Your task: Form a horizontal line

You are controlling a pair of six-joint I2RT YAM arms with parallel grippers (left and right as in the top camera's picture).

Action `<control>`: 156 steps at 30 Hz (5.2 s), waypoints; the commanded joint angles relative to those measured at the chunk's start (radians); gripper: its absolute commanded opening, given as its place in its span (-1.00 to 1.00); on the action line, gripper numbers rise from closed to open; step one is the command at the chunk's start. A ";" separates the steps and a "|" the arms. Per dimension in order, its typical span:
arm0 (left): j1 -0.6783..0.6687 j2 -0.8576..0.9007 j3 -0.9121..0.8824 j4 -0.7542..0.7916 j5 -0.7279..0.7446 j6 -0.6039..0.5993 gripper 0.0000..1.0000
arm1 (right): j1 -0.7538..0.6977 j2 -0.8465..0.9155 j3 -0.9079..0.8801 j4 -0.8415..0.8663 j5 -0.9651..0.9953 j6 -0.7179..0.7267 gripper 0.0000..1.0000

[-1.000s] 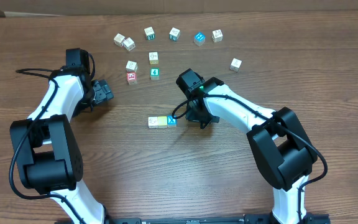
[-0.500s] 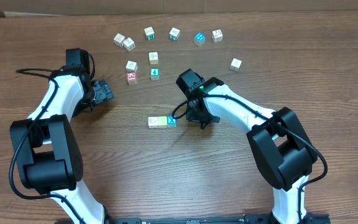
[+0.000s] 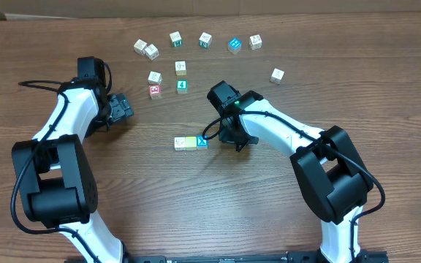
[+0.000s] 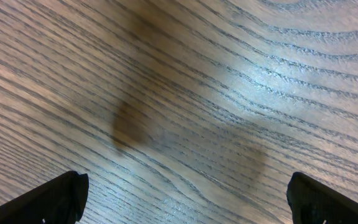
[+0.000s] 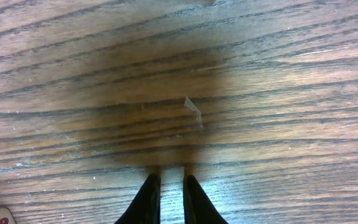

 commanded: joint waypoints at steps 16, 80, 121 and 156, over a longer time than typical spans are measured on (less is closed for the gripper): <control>-0.003 0.003 -0.002 0.001 -0.012 0.026 0.99 | -0.009 -0.059 0.161 -0.103 -0.010 -0.145 -0.83; -0.003 0.003 -0.002 0.001 -0.012 0.026 0.99 | 0.025 0.622 1.113 0.442 -0.167 -0.862 0.81; -0.003 0.003 -0.002 0.000 -0.012 0.026 0.99 | 0.027 0.853 1.112 0.855 -0.170 -0.771 0.30; -0.003 0.003 -0.002 0.000 -0.012 0.026 0.99 | 0.024 0.891 1.115 0.837 -0.170 -0.718 -0.39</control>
